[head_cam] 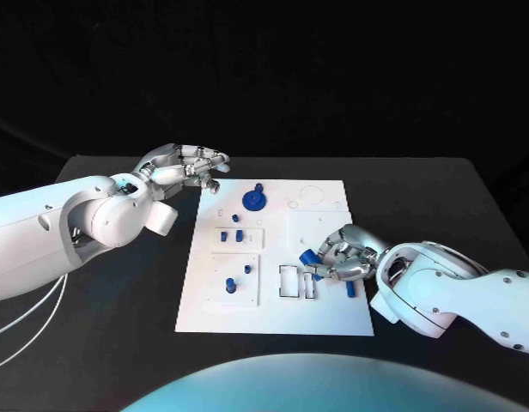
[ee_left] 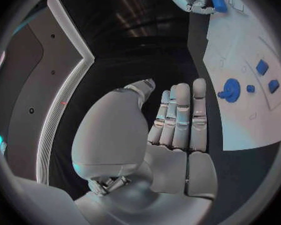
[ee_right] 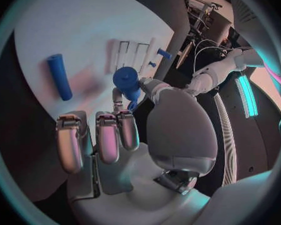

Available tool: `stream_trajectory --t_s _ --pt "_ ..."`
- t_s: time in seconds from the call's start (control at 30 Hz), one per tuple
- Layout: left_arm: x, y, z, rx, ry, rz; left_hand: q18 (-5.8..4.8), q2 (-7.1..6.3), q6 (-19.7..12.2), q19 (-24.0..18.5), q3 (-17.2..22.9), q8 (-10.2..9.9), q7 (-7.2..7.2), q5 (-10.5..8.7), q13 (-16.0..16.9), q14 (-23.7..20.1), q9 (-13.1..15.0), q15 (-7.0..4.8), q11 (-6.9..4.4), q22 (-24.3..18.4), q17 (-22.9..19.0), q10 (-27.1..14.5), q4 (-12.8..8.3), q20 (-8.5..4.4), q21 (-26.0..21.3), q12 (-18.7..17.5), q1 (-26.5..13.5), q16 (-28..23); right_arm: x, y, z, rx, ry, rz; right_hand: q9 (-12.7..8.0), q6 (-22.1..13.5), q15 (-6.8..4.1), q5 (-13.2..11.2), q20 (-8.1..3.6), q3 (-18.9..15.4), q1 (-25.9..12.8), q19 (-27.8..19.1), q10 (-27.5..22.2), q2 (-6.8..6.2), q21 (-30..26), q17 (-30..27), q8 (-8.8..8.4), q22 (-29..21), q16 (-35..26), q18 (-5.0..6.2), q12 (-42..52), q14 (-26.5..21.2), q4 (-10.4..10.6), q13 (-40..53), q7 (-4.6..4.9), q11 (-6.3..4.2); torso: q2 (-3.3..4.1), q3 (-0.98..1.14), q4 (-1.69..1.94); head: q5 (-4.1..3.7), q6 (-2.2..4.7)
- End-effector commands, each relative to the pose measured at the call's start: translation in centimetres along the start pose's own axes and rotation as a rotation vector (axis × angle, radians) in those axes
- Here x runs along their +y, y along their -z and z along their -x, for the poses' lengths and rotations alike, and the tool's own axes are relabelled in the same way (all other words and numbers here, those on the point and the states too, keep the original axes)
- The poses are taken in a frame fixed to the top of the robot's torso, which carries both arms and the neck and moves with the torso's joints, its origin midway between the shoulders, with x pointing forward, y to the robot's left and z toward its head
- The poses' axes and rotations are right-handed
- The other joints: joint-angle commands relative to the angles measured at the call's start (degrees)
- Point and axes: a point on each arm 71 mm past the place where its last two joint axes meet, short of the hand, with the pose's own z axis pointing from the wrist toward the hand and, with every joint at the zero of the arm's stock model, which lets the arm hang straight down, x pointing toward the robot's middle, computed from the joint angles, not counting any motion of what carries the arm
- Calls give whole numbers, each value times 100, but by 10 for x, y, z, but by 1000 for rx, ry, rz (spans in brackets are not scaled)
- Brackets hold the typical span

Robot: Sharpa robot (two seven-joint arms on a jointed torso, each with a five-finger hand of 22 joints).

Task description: Assemble the parts on the task board

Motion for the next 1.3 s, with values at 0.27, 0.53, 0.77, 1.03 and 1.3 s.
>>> stream_trajectory --t_s 0.27,0.53,0.77,1.03,1.3 --pt "-1 -1 -3 23 7 -6 57 4 -31 48 -37 36 8 -19 8 -12 5 25 8 -6 -8 -52 -12 2 -25 20 -39 -38 16 -2 -13 64 -22 37 209 429 -37 -61 -52 35 -140 599 171 -4 31 1321 106 1509 19 -38 20 555 3 899 -372 -26 0 0 -6 8 1" --pt "-1 -1 -4 25 8 -6 57 4 -31 48 -37 36 8 -19 8 -12 5 25 8 -6 -8 -52 -12 2 -25 20 -39 -38 19 -5 -21 112 -3 34 212 428 -38 -80 -53 38 -163 599 172 -11 31 1325 106 1509 21 -38 20 556 1 900 -373 -27 1 -3 -7 17 1" --pt "-1 0 -4 25 8 -6 57 4 -31 48 -37 36 8 -19 8 -12 5 25 8 -6 -8 -52 -12 2 -25 20 -39 -38 18 -8 -23 125 14 22 222 431 -40 -146 -55 46 -222 599 163 -22 31 1318 109 1509 18 -38 4 554 -6 888 -374 -27 0 -2 -6 33 1" --pt "-1 0 -3 24 7 -6 57 7 -34 52 -40 44 8 -19 10 -12 6 25 8 -7 -7 -56 -15 2 -34 24 -45 -38 17 -10 -23 129 24 13 266 529 -57 -303 -68 49 -428 599 170 -15 31 1308 158 1509 13 -38 -1 552 9 893 -405 -52 2 -1 -9 37 1" --pt "-1 0 -3 23 7 -6 57 7 -34 52 -40 44 8 -19 10 -12 6 25 8 -7 -7 -56 -15 2 -34 24 -45 -38 14 -13 -22 127 34 2 297 569 -68 -534 -81 -14 -644 599 172 13 31 1301 170 1509 9 -38 -11 550 47 894 -415 -61 3 1 0 31 1"
